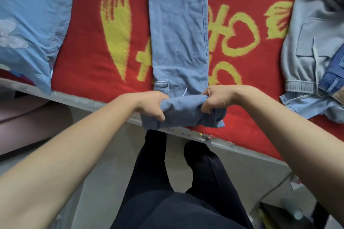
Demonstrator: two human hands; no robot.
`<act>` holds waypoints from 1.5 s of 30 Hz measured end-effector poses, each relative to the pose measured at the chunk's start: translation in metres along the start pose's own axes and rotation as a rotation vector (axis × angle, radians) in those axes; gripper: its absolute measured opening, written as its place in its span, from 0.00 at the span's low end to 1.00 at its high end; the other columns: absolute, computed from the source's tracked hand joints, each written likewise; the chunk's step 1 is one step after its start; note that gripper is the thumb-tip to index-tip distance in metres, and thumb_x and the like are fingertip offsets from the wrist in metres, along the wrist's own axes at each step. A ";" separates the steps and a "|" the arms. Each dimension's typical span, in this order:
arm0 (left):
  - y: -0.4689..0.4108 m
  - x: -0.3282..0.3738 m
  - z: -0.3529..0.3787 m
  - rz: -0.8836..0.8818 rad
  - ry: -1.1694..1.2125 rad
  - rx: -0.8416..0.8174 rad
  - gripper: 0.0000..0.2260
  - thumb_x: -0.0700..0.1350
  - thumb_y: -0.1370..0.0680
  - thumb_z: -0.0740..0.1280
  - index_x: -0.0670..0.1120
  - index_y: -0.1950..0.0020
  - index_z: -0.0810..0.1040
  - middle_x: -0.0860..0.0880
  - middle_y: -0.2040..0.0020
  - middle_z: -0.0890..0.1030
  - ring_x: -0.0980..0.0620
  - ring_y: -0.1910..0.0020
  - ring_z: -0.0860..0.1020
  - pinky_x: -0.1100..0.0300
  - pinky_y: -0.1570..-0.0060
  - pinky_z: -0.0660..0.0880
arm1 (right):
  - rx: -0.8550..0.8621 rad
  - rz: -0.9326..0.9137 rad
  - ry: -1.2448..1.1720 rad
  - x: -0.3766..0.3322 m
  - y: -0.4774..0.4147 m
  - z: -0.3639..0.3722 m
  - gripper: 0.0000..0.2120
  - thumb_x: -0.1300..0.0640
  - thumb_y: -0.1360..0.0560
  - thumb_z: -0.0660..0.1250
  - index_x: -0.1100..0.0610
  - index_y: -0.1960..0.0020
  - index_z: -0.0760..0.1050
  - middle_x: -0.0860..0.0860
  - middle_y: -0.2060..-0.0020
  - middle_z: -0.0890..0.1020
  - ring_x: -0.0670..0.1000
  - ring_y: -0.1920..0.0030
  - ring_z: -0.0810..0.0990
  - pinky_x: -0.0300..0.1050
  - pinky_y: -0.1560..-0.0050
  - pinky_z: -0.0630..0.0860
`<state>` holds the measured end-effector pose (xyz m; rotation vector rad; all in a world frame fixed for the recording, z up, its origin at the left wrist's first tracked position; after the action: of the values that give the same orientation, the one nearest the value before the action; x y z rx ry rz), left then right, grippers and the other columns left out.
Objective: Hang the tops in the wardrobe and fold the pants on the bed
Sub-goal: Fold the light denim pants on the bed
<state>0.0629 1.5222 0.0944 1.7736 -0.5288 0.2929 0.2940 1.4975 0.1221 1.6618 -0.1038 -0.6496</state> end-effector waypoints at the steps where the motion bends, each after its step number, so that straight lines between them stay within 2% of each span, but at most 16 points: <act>1: -0.006 -0.006 -0.009 0.001 0.040 0.024 0.18 0.50 0.40 0.70 0.47 0.53 0.73 0.46 0.54 0.80 0.44 0.54 0.79 0.51 0.58 0.75 | 0.033 0.005 -0.028 0.000 -0.005 -0.011 0.03 0.60 0.34 0.67 0.59 0.60 0.78 0.59 0.65 0.85 0.55 0.65 0.84 0.39 0.69 0.76; 3: -0.023 -0.020 -0.029 -0.047 0.173 0.212 0.20 0.49 0.38 0.73 0.47 0.48 0.75 0.48 0.50 0.80 0.45 0.51 0.79 0.53 0.55 0.75 | 0.239 -0.008 -0.068 0.003 -0.019 -0.037 0.05 0.58 0.31 0.68 0.59 0.56 0.78 0.54 0.63 0.84 0.54 0.62 0.84 0.39 0.69 0.75; 5: -0.044 -0.036 -0.047 -0.125 0.373 0.569 0.27 0.48 0.34 0.77 0.46 0.38 0.74 0.49 0.46 0.78 0.48 0.48 0.78 0.57 0.49 0.74 | 0.536 -0.019 -0.111 0.007 -0.042 -0.062 0.14 0.54 0.30 0.69 0.56 0.46 0.79 0.52 0.53 0.83 0.56 0.49 0.82 0.43 0.57 0.77; 7: -0.066 -0.049 -0.057 -0.190 0.520 0.889 0.29 0.51 0.32 0.77 0.45 0.34 0.72 0.47 0.44 0.77 0.46 0.45 0.77 0.54 0.43 0.73 | 0.771 0.000 -0.236 0.010 -0.069 -0.078 0.27 0.50 0.27 0.69 0.53 0.29 0.70 0.53 0.37 0.78 0.55 0.35 0.75 0.44 0.41 0.71; 9: -0.086 -0.057 -0.062 -0.228 0.517 0.992 0.29 0.52 0.28 0.74 0.44 0.31 0.70 0.44 0.38 0.75 0.45 0.39 0.75 0.54 0.37 0.70 | 0.887 -0.004 -0.429 0.014 -0.098 -0.088 0.36 0.46 0.25 0.68 0.55 0.22 0.59 0.55 0.30 0.72 0.55 0.30 0.70 0.45 0.33 0.66; 11: -0.104 -0.058 -0.060 -0.239 0.416 0.920 0.29 0.52 0.27 0.73 0.46 0.29 0.70 0.42 0.33 0.73 0.45 0.34 0.72 0.56 0.35 0.67 | 0.937 0.006 -0.440 0.017 -0.121 -0.086 0.38 0.44 0.22 0.65 0.55 0.20 0.53 0.58 0.25 0.63 0.57 0.25 0.64 0.49 0.28 0.62; 14: -0.127 -0.063 -0.046 -0.297 0.294 0.808 0.27 0.50 0.23 0.70 0.53 0.25 0.68 0.44 0.28 0.67 0.43 0.30 0.69 0.53 0.32 0.66 | 1.136 -0.090 0.198 0.023 -0.143 -0.063 0.29 0.44 0.19 0.57 0.52 0.21 0.57 0.63 0.22 0.55 0.63 0.23 0.57 0.57 0.26 0.60; 16: -0.143 -0.071 -0.041 -0.365 0.270 0.779 0.26 0.52 0.21 0.66 0.58 0.24 0.63 0.46 0.25 0.64 0.43 0.28 0.65 0.48 0.31 0.65 | 1.098 -0.143 0.483 0.031 -0.167 -0.046 0.27 0.42 0.19 0.52 0.49 0.22 0.60 0.61 0.21 0.53 0.65 0.22 0.54 0.62 0.27 0.60; 19: -0.160 -0.082 -0.043 -0.367 0.249 0.759 0.24 0.53 0.20 0.65 0.61 0.24 0.64 0.48 0.26 0.66 0.43 0.29 0.65 0.48 0.33 0.65 | 0.875 0.001 0.448 0.042 -0.201 -0.040 0.30 0.35 0.20 0.43 0.42 0.20 0.49 0.56 0.20 0.42 0.64 0.21 0.44 0.64 0.26 0.59; 22: -0.165 -0.086 -0.050 -0.379 0.156 0.808 0.23 0.55 0.20 0.65 0.63 0.25 0.65 0.50 0.28 0.70 0.43 0.31 0.66 0.50 0.35 0.66 | 0.807 0.043 0.405 0.042 -0.213 -0.049 0.28 0.35 0.19 0.43 0.38 0.21 0.43 0.50 0.21 0.35 0.64 0.21 0.40 0.64 0.30 0.59; 27: -0.156 -0.068 -0.047 -0.427 0.170 0.849 0.23 0.50 0.19 0.64 0.59 0.24 0.64 0.48 0.28 0.67 0.43 0.34 0.70 0.48 0.38 0.69 | 0.930 0.025 0.454 0.028 -0.188 -0.043 0.28 0.37 0.18 0.49 0.43 0.21 0.55 0.54 0.19 0.46 0.65 0.24 0.56 0.60 0.37 0.69; 30: -0.145 -0.052 -0.036 -0.418 0.223 0.923 0.23 0.43 0.20 0.63 0.56 0.25 0.67 0.47 0.31 0.68 0.42 0.40 0.74 0.49 0.41 0.71 | 1.053 0.017 0.400 0.023 -0.173 -0.029 0.25 0.42 0.19 0.55 0.51 0.26 0.68 0.58 0.21 0.58 0.64 0.35 0.69 0.56 0.42 0.71; 33: -0.140 -0.051 -0.022 -0.386 0.210 0.877 0.22 0.43 0.19 0.62 0.56 0.25 0.67 0.47 0.32 0.69 0.43 0.40 0.73 0.50 0.42 0.71 | 1.081 -0.026 0.418 0.035 -0.172 -0.009 0.25 0.43 0.20 0.55 0.53 0.28 0.72 0.60 0.24 0.65 0.64 0.45 0.74 0.55 0.46 0.73; 39: -0.137 -0.057 -0.034 -0.319 0.212 0.839 0.20 0.39 0.22 0.62 0.55 0.32 0.76 0.48 0.37 0.72 0.45 0.40 0.74 0.56 0.44 0.69 | 1.121 -0.032 0.413 0.041 -0.176 -0.004 0.23 0.44 0.20 0.57 0.53 0.30 0.74 0.58 0.26 0.69 0.65 0.41 0.75 0.57 0.41 0.70; 42: -0.131 -0.059 -0.036 -0.262 0.244 0.785 0.20 0.40 0.23 0.62 0.55 0.34 0.76 0.45 0.39 0.72 0.43 0.39 0.73 0.55 0.42 0.69 | 1.191 -0.013 0.473 0.041 -0.166 0.021 0.24 0.44 0.19 0.55 0.53 0.27 0.70 0.59 0.23 0.63 0.68 0.25 0.61 0.63 0.26 0.56; 45: -0.125 -0.051 -0.023 -0.340 0.026 0.871 0.20 0.44 0.24 0.61 0.53 0.31 0.72 0.41 0.33 0.67 0.39 0.35 0.69 0.45 0.38 0.66 | 1.191 -0.182 0.492 0.043 -0.149 0.046 0.31 0.44 0.24 0.61 0.55 0.24 0.66 0.63 0.22 0.57 0.66 0.22 0.53 0.64 0.23 0.50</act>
<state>0.0827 1.5784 -0.0289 2.6519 -0.0481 0.3306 0.2655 1.4705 -0.0351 2.9634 0.0351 -0.2613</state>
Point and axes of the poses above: each hand's wrist, its own y-axis away from the middle knuckle, its own z-axis out of the palm, x = y × z, the point moved 1 cm from there along -y, towards the middle knuckle
